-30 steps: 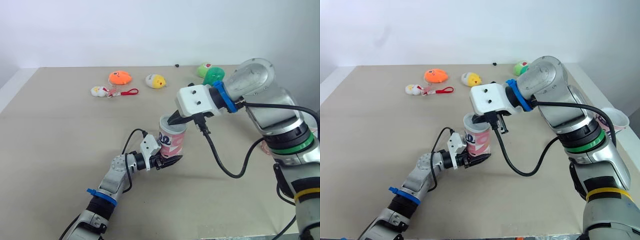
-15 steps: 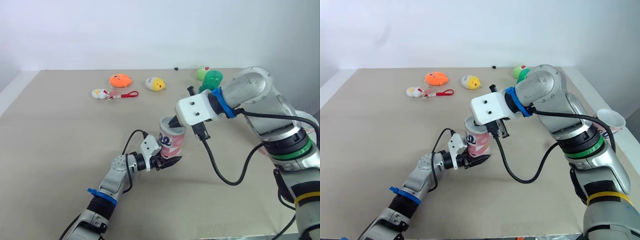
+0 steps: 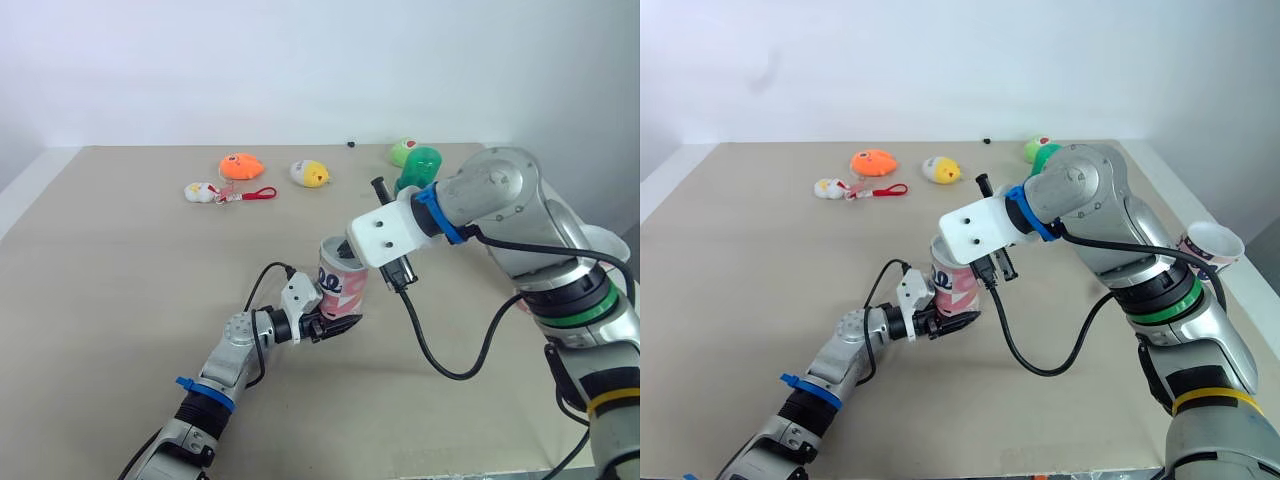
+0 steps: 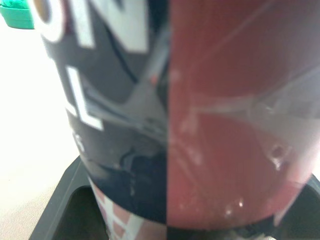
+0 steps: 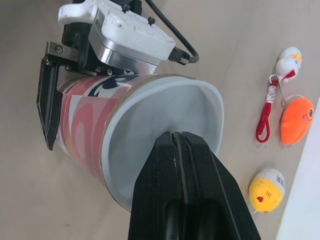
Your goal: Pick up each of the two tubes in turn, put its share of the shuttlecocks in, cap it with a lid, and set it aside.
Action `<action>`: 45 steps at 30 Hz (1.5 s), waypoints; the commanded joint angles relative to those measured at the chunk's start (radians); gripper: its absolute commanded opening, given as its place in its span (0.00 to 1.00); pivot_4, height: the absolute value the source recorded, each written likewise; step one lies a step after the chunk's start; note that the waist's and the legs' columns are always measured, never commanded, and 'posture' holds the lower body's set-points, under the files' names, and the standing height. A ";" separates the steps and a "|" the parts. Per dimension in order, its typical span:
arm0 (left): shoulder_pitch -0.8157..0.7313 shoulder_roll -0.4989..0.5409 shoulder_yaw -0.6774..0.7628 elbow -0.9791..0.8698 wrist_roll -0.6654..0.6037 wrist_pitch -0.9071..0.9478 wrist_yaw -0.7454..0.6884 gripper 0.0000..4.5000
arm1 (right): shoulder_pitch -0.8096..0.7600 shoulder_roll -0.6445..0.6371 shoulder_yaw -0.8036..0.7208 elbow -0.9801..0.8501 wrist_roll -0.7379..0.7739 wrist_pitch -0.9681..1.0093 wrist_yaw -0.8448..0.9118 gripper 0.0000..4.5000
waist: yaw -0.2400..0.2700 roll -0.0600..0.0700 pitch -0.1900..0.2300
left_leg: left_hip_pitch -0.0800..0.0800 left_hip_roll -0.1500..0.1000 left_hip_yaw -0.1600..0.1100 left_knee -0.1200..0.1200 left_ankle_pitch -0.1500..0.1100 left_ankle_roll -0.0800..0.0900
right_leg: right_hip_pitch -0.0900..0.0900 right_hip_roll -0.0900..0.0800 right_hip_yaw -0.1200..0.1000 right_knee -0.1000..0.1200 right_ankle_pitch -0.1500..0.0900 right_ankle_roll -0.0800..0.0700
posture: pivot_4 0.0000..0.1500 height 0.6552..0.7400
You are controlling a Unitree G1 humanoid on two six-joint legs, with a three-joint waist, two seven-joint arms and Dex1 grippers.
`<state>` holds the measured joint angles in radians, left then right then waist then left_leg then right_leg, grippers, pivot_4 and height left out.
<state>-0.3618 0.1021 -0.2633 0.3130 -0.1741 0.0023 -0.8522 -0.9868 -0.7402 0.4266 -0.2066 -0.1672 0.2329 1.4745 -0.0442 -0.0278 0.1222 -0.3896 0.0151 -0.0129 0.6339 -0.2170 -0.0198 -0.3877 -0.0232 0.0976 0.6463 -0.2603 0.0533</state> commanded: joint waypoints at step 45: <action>0.023 0.425 0.110 -0.111 -0.097 0.041 -0.316 1.00 | 0.712 0.066 -0.417 -0.071 0.500 0.253 -0.340 1.00 | -0.016 0.005 0.036 | -0.017 0.006 -0.007 -0.014 -0.001 -0.001 | -0.017 0.012 -0.012 0.002 -0.003 -0.009 | 1.00 1.00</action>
<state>-0.3573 0.4902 -0.1759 0.1868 -0.2621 0.0406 -1.1187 -0.2836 -0.7063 -0.0100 -0.2835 0.3665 0.5936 1.1834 -0.0604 -0.0223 0.1585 -0.4070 0.0224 -0.0194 0.6204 -0.2176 -0.0209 -0.4043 -0.0094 0.0856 0.6484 -0.2629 0.0437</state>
